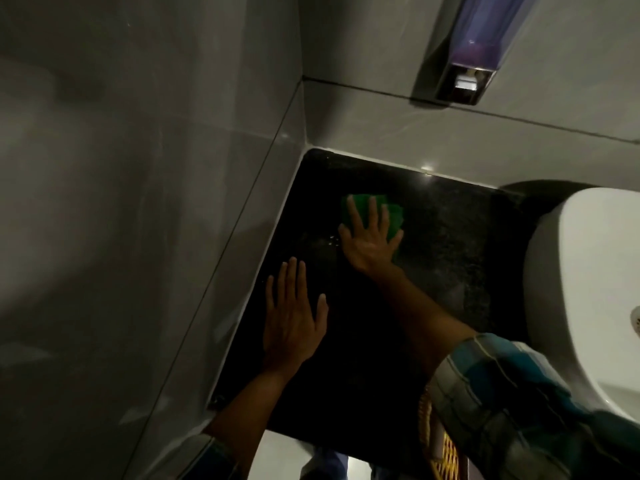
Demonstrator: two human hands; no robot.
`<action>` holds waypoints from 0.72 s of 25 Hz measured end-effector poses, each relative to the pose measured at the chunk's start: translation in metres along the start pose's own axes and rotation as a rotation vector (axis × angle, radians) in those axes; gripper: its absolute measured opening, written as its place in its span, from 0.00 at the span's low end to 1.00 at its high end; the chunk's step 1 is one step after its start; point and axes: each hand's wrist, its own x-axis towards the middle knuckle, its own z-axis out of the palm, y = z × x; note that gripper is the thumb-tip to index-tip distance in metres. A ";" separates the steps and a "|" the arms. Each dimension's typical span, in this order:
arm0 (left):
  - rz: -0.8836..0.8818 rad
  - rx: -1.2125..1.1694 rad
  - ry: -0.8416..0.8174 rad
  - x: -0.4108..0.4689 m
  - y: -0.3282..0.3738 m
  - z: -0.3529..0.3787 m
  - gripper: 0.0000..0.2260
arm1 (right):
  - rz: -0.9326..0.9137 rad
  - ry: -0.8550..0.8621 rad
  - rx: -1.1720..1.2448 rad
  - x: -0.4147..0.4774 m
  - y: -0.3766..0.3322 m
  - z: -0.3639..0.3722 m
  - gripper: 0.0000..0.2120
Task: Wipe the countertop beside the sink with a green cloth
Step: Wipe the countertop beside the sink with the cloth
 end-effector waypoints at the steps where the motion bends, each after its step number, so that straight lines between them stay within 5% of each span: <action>1: -0.007 0.008 -0.016 0.000 0.001 -0.001 0.31 | -0.114 -0.049 -0.036 -0.012 -0.013 0.010 0.27; 5: 0.001 0.062 -0.082 -0.001 -0.001 -0.002 0.33 | -0.344 -0.061 -0.258 -0.064 -0.008 0.031 0.27; 13: -0.011 0.060 -0.082 -0.001 0.001 -0.002 0.33 | 0.293 0.145 -0.104 -0.054 0.118 -0.040 0.27; 16: -0.019 0.072 -0.071 0.000 0.001 -0.002 0.33 | 0.354 0.207 -0.023 -0.017 0.094 -0.040 0.27; 18: -0.011 0.057 -0.075 0.000 0.001 -0.003 0.33 | 0.210 0.098 -0.034 0.004 0.065 -0.033 0.27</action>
